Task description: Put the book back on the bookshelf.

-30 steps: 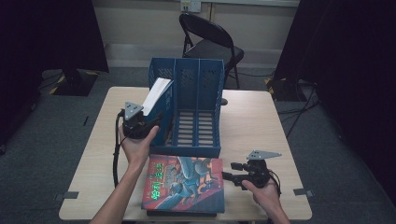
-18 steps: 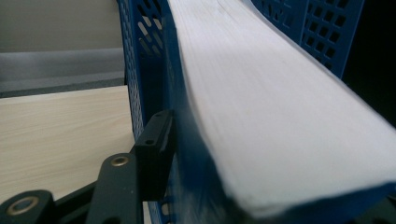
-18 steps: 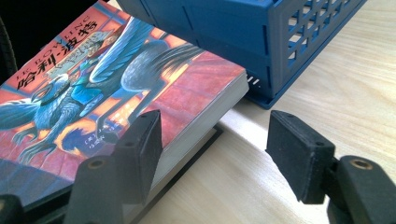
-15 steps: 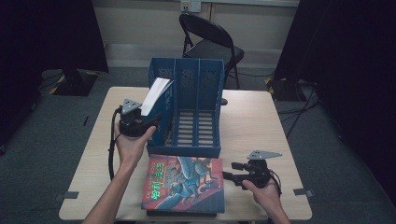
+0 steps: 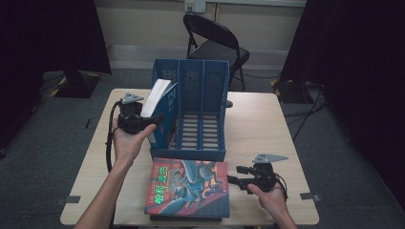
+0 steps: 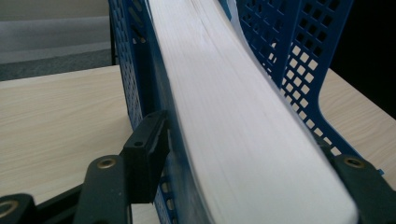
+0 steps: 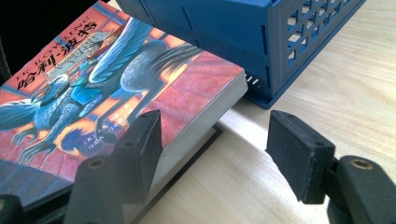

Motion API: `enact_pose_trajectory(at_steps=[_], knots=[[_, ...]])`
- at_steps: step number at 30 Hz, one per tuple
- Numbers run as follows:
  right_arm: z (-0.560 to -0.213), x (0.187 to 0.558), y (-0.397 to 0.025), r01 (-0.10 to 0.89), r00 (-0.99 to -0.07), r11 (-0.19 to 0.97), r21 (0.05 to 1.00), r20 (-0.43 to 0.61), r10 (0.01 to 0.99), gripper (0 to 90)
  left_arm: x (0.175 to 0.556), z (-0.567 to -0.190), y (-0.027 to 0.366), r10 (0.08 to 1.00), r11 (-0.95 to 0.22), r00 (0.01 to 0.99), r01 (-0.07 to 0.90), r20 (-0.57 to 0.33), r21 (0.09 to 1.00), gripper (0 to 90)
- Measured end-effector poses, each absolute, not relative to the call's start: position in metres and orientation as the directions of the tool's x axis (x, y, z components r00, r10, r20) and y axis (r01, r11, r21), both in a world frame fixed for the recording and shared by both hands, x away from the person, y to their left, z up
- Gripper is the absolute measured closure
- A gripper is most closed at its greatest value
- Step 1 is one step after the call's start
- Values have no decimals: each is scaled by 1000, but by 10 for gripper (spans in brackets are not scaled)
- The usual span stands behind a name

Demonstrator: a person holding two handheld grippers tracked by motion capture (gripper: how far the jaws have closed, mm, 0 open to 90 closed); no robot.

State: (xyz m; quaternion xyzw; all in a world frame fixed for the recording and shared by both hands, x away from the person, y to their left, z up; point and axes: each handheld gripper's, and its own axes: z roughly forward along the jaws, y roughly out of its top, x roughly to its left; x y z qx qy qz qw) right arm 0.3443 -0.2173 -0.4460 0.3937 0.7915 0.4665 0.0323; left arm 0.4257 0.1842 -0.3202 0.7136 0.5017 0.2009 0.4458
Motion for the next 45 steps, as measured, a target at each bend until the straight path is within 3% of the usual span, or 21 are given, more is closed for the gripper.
enact_pose_trajectory(at_steps=[3,16,24,39,45], knots=[[-446,345,-217,595,-687,256,762,317,653,353,430,-314,186,888,-91,420,562,-189,822,392],[-447,345,-218,596,-691,248,764,329,644,352,448,-282,182,911,-165,389,648,-137,744,412],[-447,345,-218,596,-691,252,762,327,644,352,469,-268,174,927,-184,351,737,-136,650,450],[-448,345,-218,597,-693,256,760,327,643,350,500,-274,160,946,-208,295,872,-136,444,444],[-448,345,-218,598,-693,257,759,328,643,352,505,-275,157,958,-213,270,892,-93,398,501]])
